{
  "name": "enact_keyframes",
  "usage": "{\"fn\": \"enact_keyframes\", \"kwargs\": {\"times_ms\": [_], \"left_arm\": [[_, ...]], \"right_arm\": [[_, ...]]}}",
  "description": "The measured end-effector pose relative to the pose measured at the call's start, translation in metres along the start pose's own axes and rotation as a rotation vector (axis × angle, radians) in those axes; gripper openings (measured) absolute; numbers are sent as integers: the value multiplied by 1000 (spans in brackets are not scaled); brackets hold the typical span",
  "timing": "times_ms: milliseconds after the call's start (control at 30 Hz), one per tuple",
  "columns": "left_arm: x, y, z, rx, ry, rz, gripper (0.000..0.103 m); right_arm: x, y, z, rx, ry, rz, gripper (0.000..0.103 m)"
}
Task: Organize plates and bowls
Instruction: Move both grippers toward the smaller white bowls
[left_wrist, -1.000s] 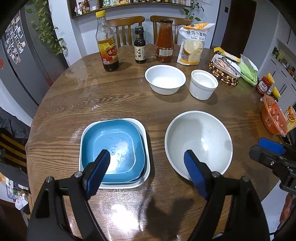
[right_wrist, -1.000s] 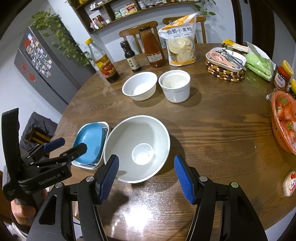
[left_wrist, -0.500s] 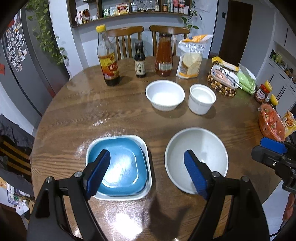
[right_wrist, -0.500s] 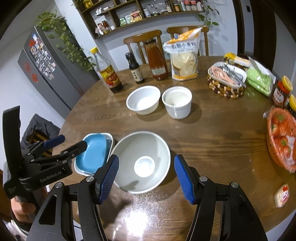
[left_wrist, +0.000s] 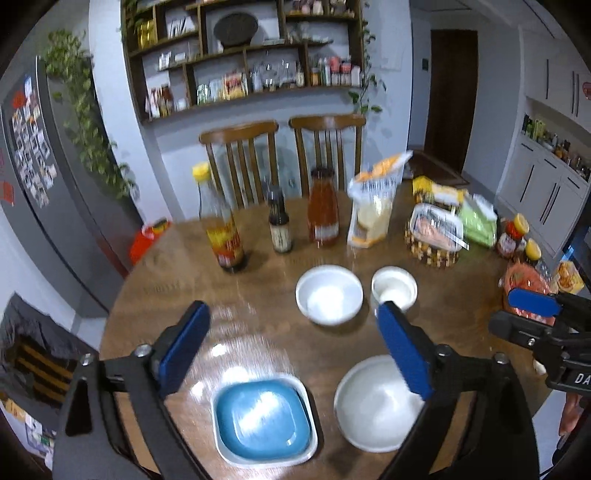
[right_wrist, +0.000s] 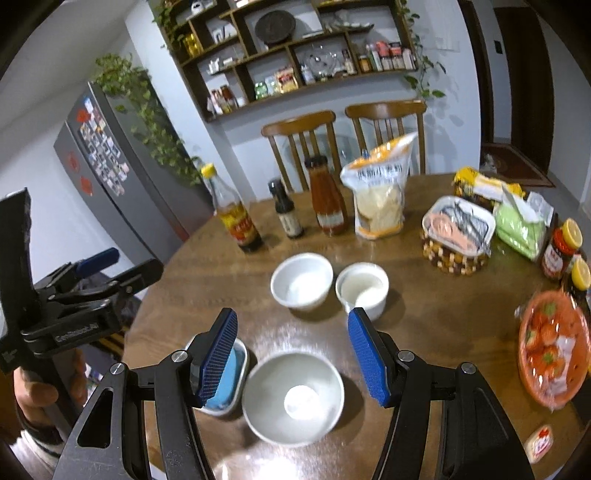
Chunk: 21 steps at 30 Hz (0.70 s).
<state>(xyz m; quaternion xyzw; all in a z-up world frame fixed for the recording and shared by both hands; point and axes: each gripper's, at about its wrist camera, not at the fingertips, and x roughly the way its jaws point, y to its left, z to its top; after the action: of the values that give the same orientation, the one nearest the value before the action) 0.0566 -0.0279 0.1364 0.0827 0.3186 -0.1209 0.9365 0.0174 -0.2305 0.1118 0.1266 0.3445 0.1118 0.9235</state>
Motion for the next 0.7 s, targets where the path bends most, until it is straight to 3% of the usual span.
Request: {"fn": "enact_keyframes", "kwargs": {"times_ms": [133, 333, 700], "left_arm": [[1, 2, 25, 29, -47, 31, 101], [38, 8, 37, 44, -3, 50, 101], [178, 31, 2, -64, 287, 56, 101]], "right_arm": [[5, -3, 19, 24, -23, -2, 63], [48, -10, 32, 68, 41, -6, 63], [155, -36, -5, 236, 264, 15, 63]]}}
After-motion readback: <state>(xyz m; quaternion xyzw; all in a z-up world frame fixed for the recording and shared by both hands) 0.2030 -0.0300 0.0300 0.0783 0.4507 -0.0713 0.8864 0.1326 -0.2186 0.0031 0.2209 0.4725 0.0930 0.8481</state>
